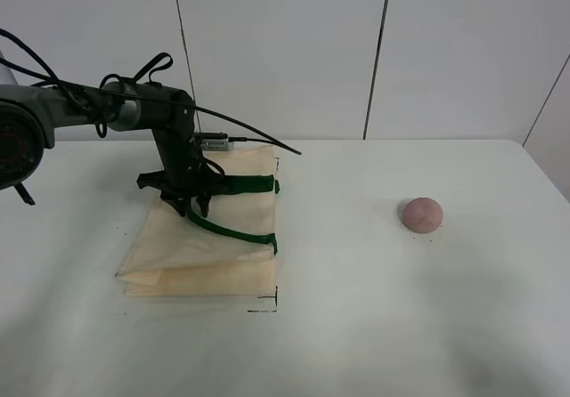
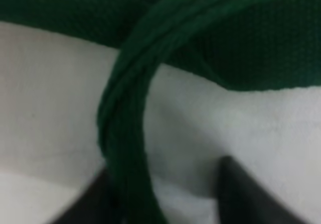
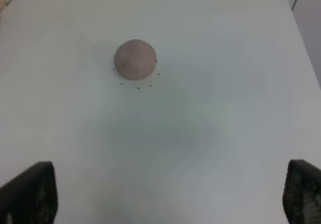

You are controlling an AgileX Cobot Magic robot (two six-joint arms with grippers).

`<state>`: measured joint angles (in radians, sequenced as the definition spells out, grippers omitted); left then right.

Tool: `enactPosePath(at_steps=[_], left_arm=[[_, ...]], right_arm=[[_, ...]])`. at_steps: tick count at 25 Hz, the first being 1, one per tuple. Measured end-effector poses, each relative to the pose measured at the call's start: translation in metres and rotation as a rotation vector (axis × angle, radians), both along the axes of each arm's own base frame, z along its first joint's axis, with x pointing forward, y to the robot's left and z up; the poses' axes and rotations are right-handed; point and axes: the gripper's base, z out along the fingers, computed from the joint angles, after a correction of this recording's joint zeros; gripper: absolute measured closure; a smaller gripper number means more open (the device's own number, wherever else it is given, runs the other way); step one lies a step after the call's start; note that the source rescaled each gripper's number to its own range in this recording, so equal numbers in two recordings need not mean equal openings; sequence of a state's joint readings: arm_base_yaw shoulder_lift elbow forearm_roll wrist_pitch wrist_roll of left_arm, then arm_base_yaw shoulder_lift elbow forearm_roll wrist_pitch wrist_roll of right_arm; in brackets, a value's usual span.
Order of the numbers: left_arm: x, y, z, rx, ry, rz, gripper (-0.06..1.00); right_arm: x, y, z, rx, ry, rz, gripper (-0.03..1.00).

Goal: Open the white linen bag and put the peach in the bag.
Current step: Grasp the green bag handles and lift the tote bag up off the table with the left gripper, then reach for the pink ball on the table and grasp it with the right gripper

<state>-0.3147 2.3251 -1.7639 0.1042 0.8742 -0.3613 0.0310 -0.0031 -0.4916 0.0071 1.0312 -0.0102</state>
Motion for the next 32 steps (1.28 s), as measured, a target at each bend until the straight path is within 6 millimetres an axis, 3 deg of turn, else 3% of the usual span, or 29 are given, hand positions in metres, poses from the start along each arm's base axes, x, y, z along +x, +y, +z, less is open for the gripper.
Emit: enactPosePath(at_steps=[2,3,6,8,12,16,21,27,32], left_arm=[[0.001,0.000,0.002,0.000,-0.007,0.021,0.89],[0.001,0.000,0.002,0.001,-0.005,0.028,0.94],[0.004,0.001,0.013,0.022,0.003,0.032,0.94],[0.007,0.002,0.033,0.039,-0.011,0.028,0.94],[0.014,0.001,0.104,0.029,-0.121,-0.016,0.94],[0.003,0.002,0.181,-0.031,-0.261,-0.060,0.94],[-0.023,0.006,0.244,-0.106,-0.381,-0.108,0.94],[-0.055,0.016,0.297,-0.138,-0.498,-0.121,0.94],[-0.066,0.020,0.313,-0.147,-0.537,-0.123,0.94]], right_arm=[[0.000,0.000,0.000,0.000,0.000,0.000,-0.03],[0.000,0.000,0.000,0.000,0.000,0.000,-0.03],[0.000,0.000,0.000,0.000,0.000,0.000,-0.03],[0.000,0.000,0.000,0.000,0.000,0.000,-0.03],[0.000,0.000,0.000,0.000,0.000,0.000,-0.03],[0.000,0.000,0.000,0.000,0.000,0.000,-0.03],[0.000,0.000,0.000,0.000,0.000,0.000,-0.03],[0.000,0.000,0.000,0.000,0.000,0.000,-0.03],[0.012,0.001,0.000,-0.001,0.078,0.001,-0.03]])
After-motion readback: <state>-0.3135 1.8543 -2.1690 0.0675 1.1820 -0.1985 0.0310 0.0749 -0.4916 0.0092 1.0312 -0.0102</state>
